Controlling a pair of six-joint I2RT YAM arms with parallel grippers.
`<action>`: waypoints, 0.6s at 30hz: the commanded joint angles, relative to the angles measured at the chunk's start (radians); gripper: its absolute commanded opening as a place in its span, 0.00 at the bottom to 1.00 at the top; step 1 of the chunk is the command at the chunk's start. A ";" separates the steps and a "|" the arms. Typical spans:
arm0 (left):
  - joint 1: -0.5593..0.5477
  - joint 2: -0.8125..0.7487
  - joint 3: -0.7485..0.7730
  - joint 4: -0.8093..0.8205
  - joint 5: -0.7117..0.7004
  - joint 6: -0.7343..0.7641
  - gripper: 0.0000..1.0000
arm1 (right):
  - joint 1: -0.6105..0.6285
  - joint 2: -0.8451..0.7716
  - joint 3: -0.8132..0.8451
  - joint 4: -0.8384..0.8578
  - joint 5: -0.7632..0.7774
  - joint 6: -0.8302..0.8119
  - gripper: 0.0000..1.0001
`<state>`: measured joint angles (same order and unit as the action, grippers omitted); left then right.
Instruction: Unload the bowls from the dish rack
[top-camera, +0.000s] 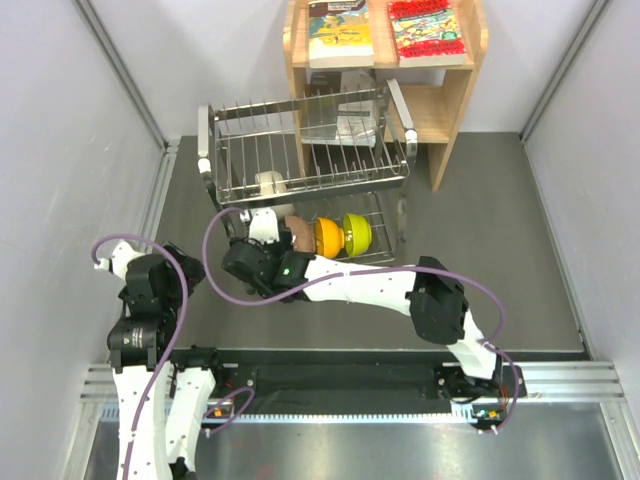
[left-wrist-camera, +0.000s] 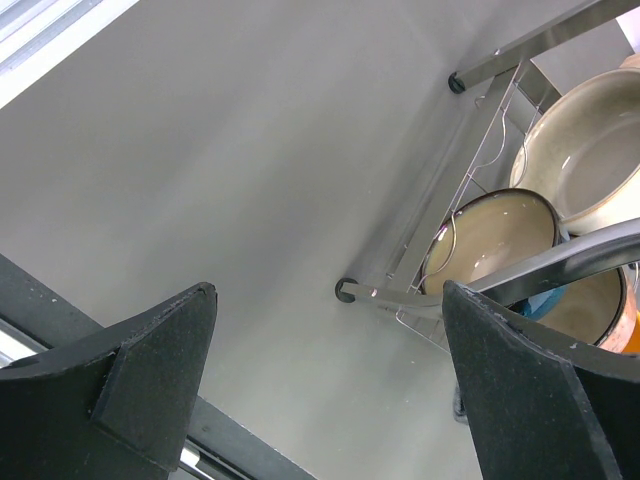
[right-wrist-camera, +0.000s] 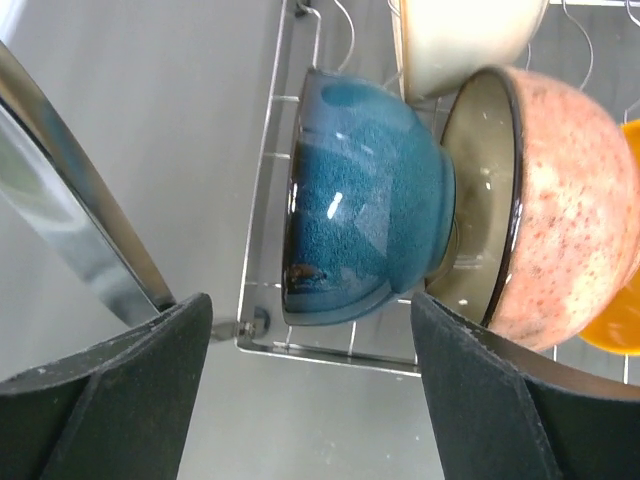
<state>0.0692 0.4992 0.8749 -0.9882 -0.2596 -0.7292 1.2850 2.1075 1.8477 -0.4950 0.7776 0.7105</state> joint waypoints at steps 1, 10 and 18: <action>-0.002 -0.013 -0.001 0.046 -0.003 0.010 0.99 | -0.013 0.037 0.061 -0.070 0.054 0.046 0.81; 0.000 -0.019 -0.004 0.049 -0.001 0.010 0.99 | -0.013 0.032 0.064 -0.154 0.150 0.144 0.79; -0.002 -0.021 -0.001 0.048 0.006 0.014 0.99 | -0.044 0.091 0.102 -0.119 0.143 0.110 0.78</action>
<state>0.0692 0.4866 0.8734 -0.9878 -0.2588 -0.7288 1.2835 2.1643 1.8996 -0.6151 0.8848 0.8345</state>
